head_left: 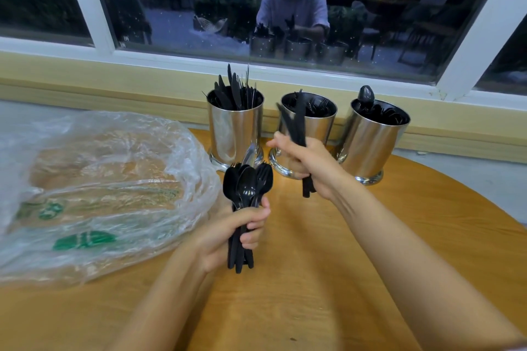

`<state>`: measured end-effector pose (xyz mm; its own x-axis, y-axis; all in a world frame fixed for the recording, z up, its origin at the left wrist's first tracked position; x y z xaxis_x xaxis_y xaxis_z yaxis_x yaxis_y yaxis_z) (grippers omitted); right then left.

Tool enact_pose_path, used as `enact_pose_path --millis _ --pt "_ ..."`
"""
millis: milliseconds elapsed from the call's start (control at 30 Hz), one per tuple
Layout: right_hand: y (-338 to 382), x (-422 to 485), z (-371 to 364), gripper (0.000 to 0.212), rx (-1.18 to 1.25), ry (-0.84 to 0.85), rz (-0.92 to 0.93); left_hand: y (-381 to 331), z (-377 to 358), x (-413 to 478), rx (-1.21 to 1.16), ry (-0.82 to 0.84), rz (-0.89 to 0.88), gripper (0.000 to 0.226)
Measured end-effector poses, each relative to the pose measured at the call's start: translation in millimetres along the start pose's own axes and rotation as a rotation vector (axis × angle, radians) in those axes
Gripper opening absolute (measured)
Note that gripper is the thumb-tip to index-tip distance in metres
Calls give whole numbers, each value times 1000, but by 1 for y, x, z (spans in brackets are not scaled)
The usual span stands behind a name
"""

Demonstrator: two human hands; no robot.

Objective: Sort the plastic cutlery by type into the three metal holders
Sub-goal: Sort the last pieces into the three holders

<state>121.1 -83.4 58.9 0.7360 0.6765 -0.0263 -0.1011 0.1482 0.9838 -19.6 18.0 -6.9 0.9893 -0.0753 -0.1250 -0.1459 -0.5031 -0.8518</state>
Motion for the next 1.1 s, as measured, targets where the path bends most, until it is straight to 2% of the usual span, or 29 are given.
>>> enact_pose_path --millis 67,133,200,333,433,500,567,633,733,833,933,1033,1100 --pt "7 2 -12 18 -25 171 -77 0 -5 -2 28 17 26 15" --pt "9 4 -18 21 -79 236 -137 -1 -6 -5 41 15 44 10" --pt "12 6 -21 23 -119 216 -148 -2 -6 -7 33 5 41 10" --pt "16 8 -12 34 -43 47 -62 -5 -4 -5 12 -68 4 28" --pt "14 7 -10 28 26 37 -15 -7 -4 -4 55 -72 -6 31" --pt "10 3 -16 21 64 139 -36 -7 -8 -4 49 -14 15 23" --pt "8 -3 -23 26 166 289 -113 -7 -12 -5 32 32 44 20" --pt "8 -4 -24 28 166 338 -127 -6 -14 -4 33 37 42 20" --pt "6 7 -14 23 -1 155 -39 -3 -12 -3 24 0 24 28" --pt "8 16 -5 22 56 16 27 -2 -10 -2 40 -40 0 29" --pt "9 17 -2 23 151 0 26 -2 -9 -2 67 -52 -22 26" --pt "7 18 -7 26 126 56 24 -3 -9 0 63 -44 -27 25" --pt "4 21 -9 31 124 31 20 -3 -9 1 76 -41 -24 25"
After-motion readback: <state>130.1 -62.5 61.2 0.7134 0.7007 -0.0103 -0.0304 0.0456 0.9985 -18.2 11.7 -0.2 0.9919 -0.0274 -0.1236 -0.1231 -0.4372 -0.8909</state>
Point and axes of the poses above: each hand's wrist, its own x-axis towards the middle knuckle, its own z-axis out of the back of the hand, y = z × x, the point moved 3 cm from there along x, towards the middle knuckle, and after that the axes turned 3 degrees about -x, right-handed, at the moved point
